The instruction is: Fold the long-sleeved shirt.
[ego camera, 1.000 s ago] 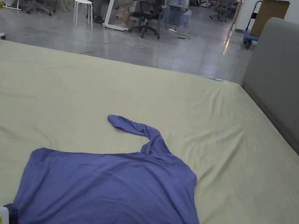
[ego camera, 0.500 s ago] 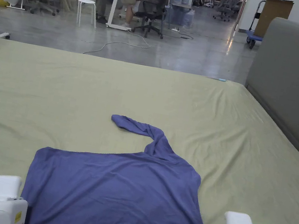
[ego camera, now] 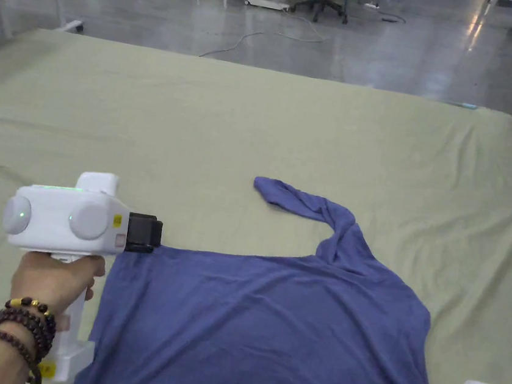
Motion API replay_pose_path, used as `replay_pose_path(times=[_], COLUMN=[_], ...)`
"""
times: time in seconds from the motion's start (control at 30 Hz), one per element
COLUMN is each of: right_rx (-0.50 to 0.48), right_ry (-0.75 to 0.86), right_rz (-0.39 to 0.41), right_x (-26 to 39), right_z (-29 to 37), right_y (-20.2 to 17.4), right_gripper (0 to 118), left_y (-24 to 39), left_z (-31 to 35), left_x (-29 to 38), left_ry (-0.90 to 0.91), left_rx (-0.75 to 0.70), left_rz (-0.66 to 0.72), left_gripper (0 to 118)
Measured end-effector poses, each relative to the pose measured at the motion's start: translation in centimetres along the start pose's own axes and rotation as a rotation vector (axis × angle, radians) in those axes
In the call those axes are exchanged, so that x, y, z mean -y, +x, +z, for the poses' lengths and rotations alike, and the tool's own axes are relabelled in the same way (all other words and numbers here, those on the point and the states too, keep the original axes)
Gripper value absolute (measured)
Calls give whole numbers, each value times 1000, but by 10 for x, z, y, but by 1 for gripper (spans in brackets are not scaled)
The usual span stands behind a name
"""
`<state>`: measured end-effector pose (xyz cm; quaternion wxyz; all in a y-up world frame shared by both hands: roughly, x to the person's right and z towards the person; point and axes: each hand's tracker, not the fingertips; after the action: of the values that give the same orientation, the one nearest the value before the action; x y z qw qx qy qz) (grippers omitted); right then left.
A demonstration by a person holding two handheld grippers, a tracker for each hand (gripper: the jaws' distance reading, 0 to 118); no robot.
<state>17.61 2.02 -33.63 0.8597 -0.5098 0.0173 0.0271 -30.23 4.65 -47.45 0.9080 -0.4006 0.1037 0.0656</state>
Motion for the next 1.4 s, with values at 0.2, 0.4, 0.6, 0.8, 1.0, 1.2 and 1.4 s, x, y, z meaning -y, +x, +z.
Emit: replay_pose_path(times=[0.2,0.4,0.6,0.8,1.0,1.2,1.4], right_rx=[1,17,-29,-35,26,6,-39], right_ry=[-46,-79,-22,-12,-187,-312,-361], right_rz=[4,7,-1,-6,47,122,119], right_x=[-15,-33,-95,-224,-301,-300,-294], right_z=[-14,-30,-50,-103,-180,-219,-227], right_y=[0,2,7,22,20,11,5], right_gripper=[0,0,0,21,105,98,27], left_y=[-5,11,19,19,20,18,18], left_z=[-103,-140,-120,-90,-86,-96,-100], left_x=[-36,-15,-3,1,6,-1,-5], left_ry=[-219,-388,-315,-292,-311,-321,-331], left_rx=[-33,-26,9,54,62,73,75], left_rz=[-29,0,-79,-56,-48,-47,-43], left_gripper=[110,86,4,4,4,4,4])
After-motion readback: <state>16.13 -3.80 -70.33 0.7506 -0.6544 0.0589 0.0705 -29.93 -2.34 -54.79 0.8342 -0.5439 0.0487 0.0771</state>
